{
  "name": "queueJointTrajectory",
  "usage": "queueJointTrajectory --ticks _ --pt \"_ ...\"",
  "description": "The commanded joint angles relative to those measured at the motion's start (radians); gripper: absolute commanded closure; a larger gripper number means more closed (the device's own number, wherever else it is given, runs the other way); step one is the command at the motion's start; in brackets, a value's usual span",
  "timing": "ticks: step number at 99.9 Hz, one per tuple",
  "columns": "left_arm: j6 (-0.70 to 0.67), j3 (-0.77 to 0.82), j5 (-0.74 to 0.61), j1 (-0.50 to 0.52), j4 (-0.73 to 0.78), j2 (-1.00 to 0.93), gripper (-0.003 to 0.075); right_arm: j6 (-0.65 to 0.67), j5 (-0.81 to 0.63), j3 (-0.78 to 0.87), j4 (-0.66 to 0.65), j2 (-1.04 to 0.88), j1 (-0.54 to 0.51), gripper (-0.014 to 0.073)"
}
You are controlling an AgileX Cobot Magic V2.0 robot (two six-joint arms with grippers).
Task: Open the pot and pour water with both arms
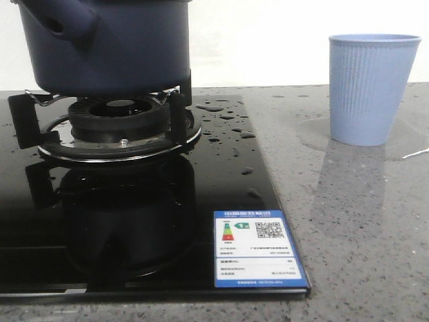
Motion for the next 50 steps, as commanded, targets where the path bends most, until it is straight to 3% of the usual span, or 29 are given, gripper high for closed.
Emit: queueJointTrajectory --ticks 1,50 --pt "-0.001 0.029 -0.032 -0.001 -0.004 -0.023 0.074 -0.014 -0.022 0.011 0.002 -0.019 -0.006 0.0669" --pt "-0.001 0.029 -0.032 -0.001 -0.004 -0.023 0.074 -0.014 -0.017 0.011 0.002 -0.019 -0.006 0.0669"
